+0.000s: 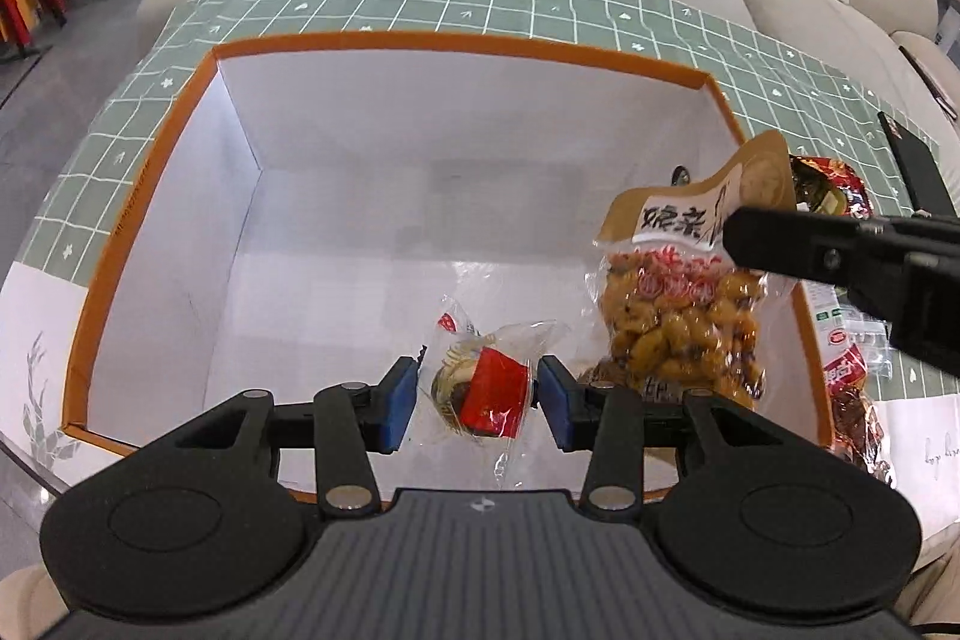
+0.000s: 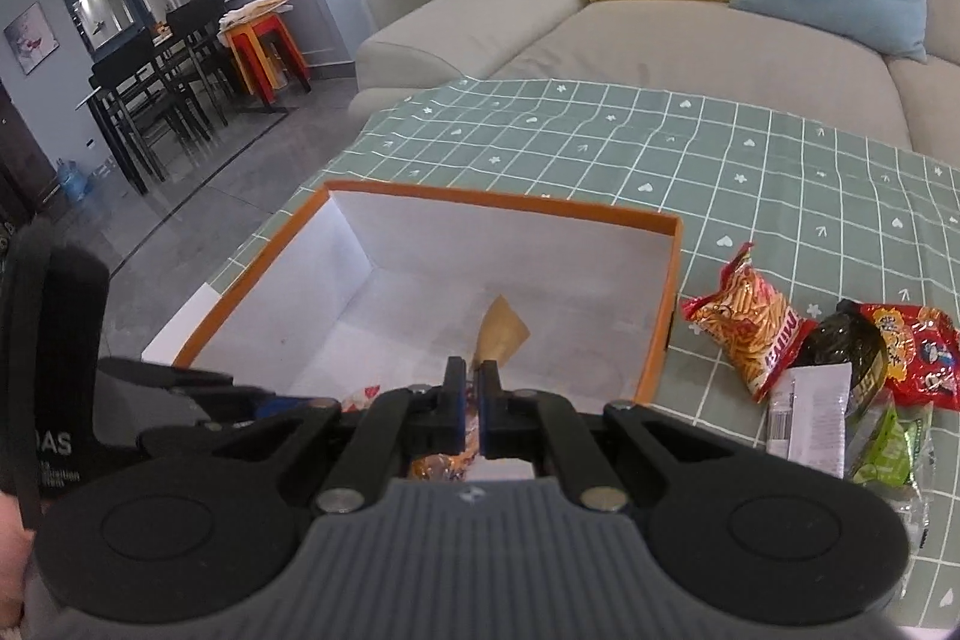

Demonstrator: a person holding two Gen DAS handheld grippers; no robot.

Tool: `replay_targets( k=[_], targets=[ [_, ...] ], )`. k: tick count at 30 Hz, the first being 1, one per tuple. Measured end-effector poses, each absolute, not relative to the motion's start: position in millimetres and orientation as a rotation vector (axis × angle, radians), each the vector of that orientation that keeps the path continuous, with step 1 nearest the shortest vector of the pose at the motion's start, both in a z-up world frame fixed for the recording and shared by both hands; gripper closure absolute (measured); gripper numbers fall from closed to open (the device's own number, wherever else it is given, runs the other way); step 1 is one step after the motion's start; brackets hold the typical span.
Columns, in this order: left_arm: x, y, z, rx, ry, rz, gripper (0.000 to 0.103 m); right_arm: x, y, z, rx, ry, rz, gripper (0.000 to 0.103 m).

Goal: Organize snacks
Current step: 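Carry both packets over the orange box while the right gripper opens, dropping the tan bag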

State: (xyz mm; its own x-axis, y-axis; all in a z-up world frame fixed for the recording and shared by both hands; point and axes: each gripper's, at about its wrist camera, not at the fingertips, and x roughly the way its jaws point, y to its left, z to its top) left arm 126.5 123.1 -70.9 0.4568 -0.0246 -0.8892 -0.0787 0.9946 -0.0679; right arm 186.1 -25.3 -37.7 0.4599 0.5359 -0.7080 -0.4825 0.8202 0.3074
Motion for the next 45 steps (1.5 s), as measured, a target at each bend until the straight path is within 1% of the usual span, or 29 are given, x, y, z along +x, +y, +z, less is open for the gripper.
replay_targets(
  k=[6,11,16,21,28,31,33,36,37,39,41,45],
  targets=[
    [126.9,123.6,-73.7,-0.12,1.107,0.039,0.054,196.2,-16.7,-45.0,0.038,0.897,0.589,0.103],
    [130.5,122.5,-76.7,-0.127,1.121,0.021,0.054,200.4,-10.3,-63.2,0.044,0.972,0.608,0.103],
    [136.4,122.5,-83.0,-0.13,1.143,0.025,0.054,196.3,-7.4,-67.1,0.033,0.991,0.637,0.103],
    [138.8,118.6,-88.4,-0.122,1.157,0.024,0.054,195.4,-0.3,-77.5,-0.064,1.02,0.599,0.103],
    [140.3,114.5,-93.1,-0.099,1.17,0.026,0.053,189.7,7.0,-81.7,-0.191,0.976,0.569,0.103],
    [141.1,113.9,-94.4,-0.094,1.174,0.032,0.053,187.4,7.0,-81.1,-0.219,0.96,0.558,0.096],
    [141.0,113.0,-94.8,-0.091,1.176,0.032,0.053,185.2,6.2,-79.5,-0.234,0.944,0.549,0.095],
    [140.3,112.2,-95.2,-0.087,1.178,0.034,0.053,184.0,3.8,-77.2,-0.228,0.942,0.544,0.09],
    [140.1,112.0,-95.5,-0.085,1.18,0.034,0.052,183.8,3.0,-76.9,-0.224,0.941,0.538,0.085],
    [139.6,112.4,-95.7,-0.08,1.183,0.036,0.052,182.1,0.7,-74.7,-0.216,0.934,0.533,0.081],
    [138.9,113.0,-95.8,-0.075,1.184,0.039,0.051,179.9,-1.2,-70.6,-0.208,0.921,0.529,0.072],
    [136.6,114.1,-92.8,-0.072,1.174,0.045,0.047,175.9,-4.3,-61.6,-0.205,0.888,0.518,0.063]
  ],
)
